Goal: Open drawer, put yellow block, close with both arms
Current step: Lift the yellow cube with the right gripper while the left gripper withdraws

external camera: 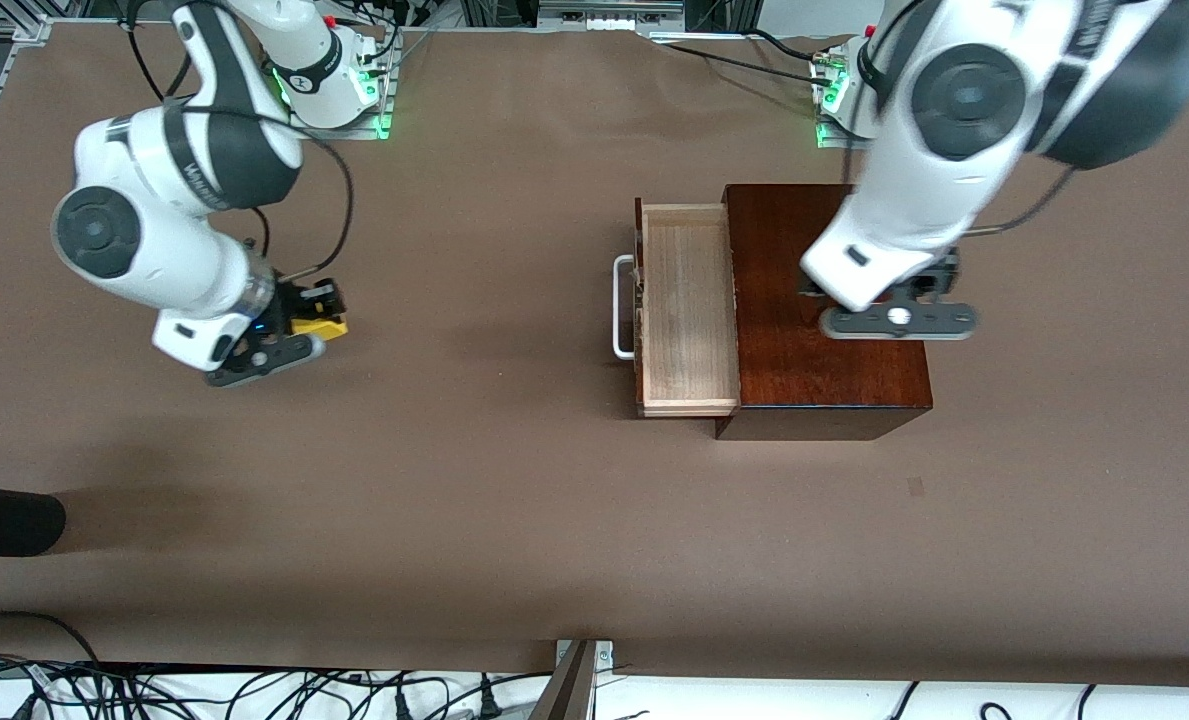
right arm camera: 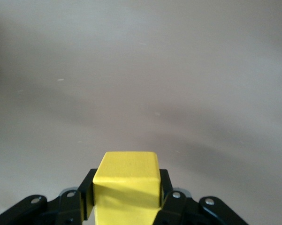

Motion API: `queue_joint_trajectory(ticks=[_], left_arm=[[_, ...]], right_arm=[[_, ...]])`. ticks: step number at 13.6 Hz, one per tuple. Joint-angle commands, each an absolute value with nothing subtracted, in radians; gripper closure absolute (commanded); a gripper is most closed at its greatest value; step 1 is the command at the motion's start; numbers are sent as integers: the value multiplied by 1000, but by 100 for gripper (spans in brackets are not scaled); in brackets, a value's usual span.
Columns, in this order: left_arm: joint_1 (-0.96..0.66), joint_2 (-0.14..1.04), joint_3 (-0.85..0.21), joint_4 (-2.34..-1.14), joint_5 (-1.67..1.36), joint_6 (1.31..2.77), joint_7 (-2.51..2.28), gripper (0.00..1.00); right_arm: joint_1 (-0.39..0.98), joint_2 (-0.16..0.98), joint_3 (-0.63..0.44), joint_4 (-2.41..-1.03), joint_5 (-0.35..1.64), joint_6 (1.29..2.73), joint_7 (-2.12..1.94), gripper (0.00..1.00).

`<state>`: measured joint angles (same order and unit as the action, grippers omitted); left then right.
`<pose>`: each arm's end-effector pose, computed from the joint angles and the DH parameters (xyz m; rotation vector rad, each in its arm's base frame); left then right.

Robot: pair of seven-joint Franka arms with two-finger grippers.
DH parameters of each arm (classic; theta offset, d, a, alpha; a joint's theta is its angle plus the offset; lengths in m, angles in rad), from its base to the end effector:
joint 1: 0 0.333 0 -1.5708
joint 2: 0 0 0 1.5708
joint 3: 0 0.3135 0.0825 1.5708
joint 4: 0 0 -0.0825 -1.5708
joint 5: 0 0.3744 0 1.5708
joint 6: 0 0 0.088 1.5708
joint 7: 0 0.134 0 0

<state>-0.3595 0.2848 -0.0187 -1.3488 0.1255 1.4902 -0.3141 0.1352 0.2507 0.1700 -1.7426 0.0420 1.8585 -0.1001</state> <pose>0.5777 -0.2090 0.5254 -2.9751 0.0932 0.1401 0.5746 0.1795 0.3956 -3.0088 -0.5916 0.2137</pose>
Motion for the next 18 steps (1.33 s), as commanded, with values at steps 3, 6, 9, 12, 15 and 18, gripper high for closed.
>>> queue_joint_trajectory(ticks=[3, 6, 9, 12, 15, 18], left_arm=[[-172, 178, -34, -1388, 66, 1474, -77, 0], [-51, 108, -43, -1445, 32, 1529, 29, 0], [-2, 17, -43, -1604, 32, 1684, 34, 0], [14, -61, -52, -1702, 34, 1671, 84, 0], [9, -75, -64, -1727, 37, 1571, 86, 0], [3, -48, -74, -1669, 49, 1571, 84, 0]], right_arm=[[262, 337, 255, -1616, -18, 1845, -184, 100], [403, 447, 255, -1483, -38, 1852, -190, 100], [540, 549, 253, -1324, -46, 1850, -190, 100], [673, 632, 253, -1191, -141, 1850, -195, 100], [768, 693, 252, -1097, -227, 1841, -198, 100], [814, 713, 253, -1088, -229, 1882, -198, 100]])
